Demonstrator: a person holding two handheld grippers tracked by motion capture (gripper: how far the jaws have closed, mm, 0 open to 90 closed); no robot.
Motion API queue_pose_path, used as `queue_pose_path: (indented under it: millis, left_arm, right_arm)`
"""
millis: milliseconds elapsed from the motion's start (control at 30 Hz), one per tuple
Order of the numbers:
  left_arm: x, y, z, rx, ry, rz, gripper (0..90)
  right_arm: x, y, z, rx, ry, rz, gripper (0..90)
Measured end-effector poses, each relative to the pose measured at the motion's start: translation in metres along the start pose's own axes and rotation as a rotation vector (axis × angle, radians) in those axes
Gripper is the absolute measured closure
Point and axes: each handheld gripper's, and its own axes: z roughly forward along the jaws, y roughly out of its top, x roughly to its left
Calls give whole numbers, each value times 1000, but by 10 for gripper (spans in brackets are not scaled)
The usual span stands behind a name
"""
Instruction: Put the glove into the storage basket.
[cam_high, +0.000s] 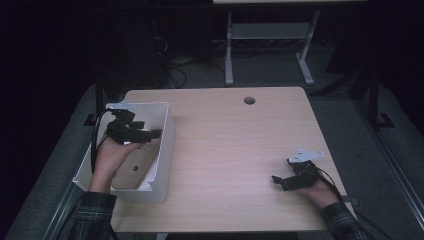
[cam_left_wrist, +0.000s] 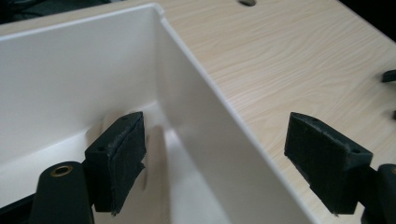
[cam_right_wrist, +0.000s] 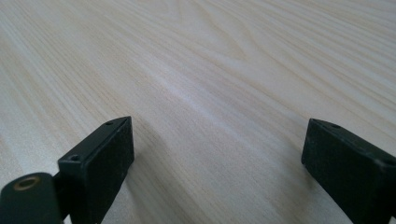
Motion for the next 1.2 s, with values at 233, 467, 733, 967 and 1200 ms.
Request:
queue_pose_path:
  millis: [233, 467, 733, 967, 1200]
  left_arm:
    - [-22, 14, 6, -20, -53, 26, 201]
    - [-45, 25, 20, -30, -97, 56, 201]
    - [-79, 32, 42, -26, -160, 88, 200]
    - [-104, 29, 61, -16, -183, 117, 201]
    - [-125, 19, 81, -11, -191, 144, 201]
  right_arm:
    - [0, 0, 0, -1, 1, 0, 86]
    - [0, 0, 0, 0, 2, -1, 86]
    - [0, 0, 0, 0, 3, 0, 86]
    - [0, 0, 0, 1, 3, 0, 86]
    - [0, 0, 0, 1, 4, 0, 86]
